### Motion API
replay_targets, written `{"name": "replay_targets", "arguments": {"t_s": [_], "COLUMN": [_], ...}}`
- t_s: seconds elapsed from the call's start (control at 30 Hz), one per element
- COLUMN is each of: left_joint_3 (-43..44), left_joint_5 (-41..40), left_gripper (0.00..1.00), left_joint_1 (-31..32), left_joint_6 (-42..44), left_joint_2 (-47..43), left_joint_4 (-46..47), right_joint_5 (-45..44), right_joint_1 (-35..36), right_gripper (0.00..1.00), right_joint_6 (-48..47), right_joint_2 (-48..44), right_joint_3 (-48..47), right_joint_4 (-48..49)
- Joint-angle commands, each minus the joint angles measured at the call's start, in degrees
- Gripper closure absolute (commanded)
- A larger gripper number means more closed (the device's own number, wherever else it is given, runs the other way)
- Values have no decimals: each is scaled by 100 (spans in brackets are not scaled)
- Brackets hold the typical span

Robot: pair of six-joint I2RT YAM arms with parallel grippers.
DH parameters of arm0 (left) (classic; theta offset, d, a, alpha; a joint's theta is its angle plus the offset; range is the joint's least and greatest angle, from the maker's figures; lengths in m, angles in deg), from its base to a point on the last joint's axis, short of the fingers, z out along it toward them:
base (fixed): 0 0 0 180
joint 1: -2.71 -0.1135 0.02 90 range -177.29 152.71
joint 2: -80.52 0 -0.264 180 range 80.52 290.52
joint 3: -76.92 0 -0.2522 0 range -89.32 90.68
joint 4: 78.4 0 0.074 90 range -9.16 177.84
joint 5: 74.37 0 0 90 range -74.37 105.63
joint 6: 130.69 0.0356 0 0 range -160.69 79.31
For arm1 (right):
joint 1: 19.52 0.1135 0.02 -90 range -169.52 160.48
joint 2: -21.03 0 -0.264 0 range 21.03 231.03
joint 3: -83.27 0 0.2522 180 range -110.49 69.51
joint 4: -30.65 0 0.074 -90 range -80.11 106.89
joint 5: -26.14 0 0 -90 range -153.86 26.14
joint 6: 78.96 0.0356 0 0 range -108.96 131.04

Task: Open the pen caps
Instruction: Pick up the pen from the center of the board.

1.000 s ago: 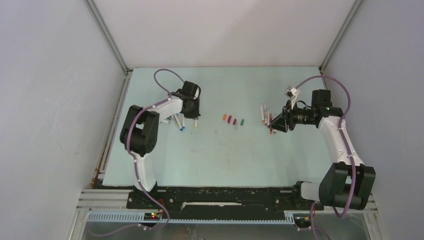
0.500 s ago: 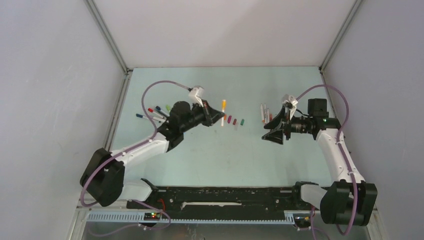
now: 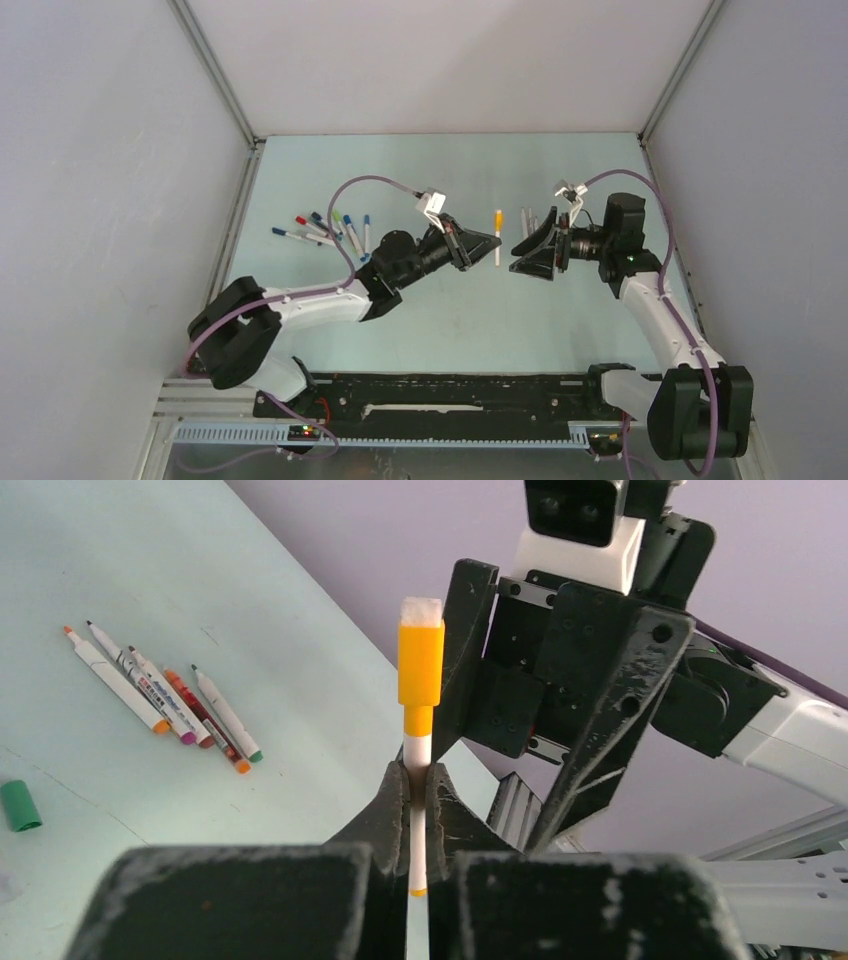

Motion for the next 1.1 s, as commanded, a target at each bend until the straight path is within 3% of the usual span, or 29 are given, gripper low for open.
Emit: {"name": "replay_targets", "arguments": {"t_s": [0.0, 0.37, 0.57, 0.7, 0.8, 0.83, 0.93, 1.07], "left_joint_3": [470, 619, 660, 721, 742, 742, 637, 487], "left_joint_5": [-370, -532, -581, -564, -559, -568, -660, -642], "left_gripper": [100, 100, 100, 100, 99, 95, 78, 39], "left_joint_1": [166, 371, 443, 470, 483, 483, 484, 374], "left_joint_6": [-110, -173, -173, -173, -173, -185, -243, -243], "left_joint_2": [166, 367, 444, 489, 513, 514, 457, 115], "left_joint_4": [581, 722, 769, 777, 807, 831, 912, 702], "right_joint_5": [54, -360, -355, -268, -200, -180, -102, 438], "right_joint_1": [226, 382, 403, 441, 472, 471, 465, 417], "right_gripper": [33, 37, 44, 62, 94, 100, 100, 100], "right_joint_6": [745, 1092, 1247, 1264, 1138, 1120, 991, 558], "right_joint_2": [39, 108, 137, 185, 186, 171, 106, 108], "right_joint_3": [-23, -18, -14, -21, -21, -23, -23, -23], "right_joint_4": [751, 913, 1017, 1083, 1071, 1073, 1053, 1015]}}
